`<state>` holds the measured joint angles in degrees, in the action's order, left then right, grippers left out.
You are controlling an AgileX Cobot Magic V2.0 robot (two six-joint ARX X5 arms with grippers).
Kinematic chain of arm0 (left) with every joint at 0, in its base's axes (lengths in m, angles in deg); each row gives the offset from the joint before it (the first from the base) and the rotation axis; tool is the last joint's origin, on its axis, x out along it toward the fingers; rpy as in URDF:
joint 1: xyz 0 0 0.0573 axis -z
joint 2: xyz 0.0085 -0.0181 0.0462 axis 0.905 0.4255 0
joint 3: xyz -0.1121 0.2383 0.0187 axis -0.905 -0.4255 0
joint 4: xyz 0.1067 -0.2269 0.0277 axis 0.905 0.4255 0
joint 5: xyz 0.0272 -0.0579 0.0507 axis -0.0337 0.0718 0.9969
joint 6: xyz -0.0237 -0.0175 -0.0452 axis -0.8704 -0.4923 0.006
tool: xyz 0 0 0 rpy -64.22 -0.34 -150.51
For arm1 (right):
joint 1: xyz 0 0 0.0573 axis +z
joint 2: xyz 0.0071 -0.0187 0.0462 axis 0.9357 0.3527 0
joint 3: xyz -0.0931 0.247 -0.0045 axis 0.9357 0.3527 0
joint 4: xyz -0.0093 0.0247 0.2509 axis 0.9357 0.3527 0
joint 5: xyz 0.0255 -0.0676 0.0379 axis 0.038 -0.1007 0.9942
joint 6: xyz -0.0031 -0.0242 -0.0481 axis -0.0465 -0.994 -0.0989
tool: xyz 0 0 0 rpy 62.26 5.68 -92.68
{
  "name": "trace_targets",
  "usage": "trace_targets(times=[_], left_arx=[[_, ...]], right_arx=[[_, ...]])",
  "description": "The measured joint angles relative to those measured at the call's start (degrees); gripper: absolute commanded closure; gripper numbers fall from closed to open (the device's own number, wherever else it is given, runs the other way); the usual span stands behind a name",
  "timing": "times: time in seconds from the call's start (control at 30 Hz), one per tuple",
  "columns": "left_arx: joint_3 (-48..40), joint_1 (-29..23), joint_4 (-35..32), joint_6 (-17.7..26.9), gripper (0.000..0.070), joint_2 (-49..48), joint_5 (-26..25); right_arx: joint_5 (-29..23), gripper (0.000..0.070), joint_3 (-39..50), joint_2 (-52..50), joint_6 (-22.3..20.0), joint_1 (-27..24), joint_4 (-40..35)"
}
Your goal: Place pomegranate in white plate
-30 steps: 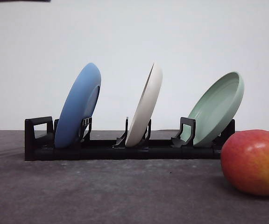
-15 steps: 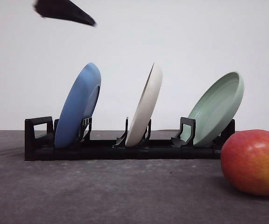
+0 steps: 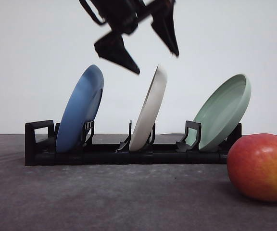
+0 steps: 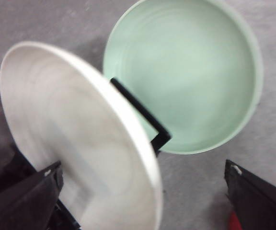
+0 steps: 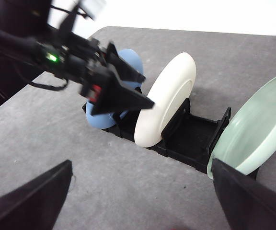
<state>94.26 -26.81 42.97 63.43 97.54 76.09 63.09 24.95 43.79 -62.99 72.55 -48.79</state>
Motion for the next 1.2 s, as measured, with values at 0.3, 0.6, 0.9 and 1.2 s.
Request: trace_targets(times=[0.3,0.6,0.9,1.2], left_arx=[[0.00,1.31,-0.49,0.02,0.0077,4.15,0.77],[0.00,2.77,-1.24,0.88,0.0530,4.94,0.81],[0.04,2.72,-1.48,0.67,0.0700,4.94,1.51],[0.04,2.68,-1.17,-1.65,0.0700,3.48,1.86]], right_arx=[[0.00,0.0108,0.00,-0.02,0.00,0.02,0.00],[0.00,0.0108,0.00,0.00,0.00,0.02,0.00],[0.00,0.0108,0.00,-0.02,0.00,0.02,0.00],[0.00,0.0108,0.00,-0.02,0.00,0.02,0.00]])
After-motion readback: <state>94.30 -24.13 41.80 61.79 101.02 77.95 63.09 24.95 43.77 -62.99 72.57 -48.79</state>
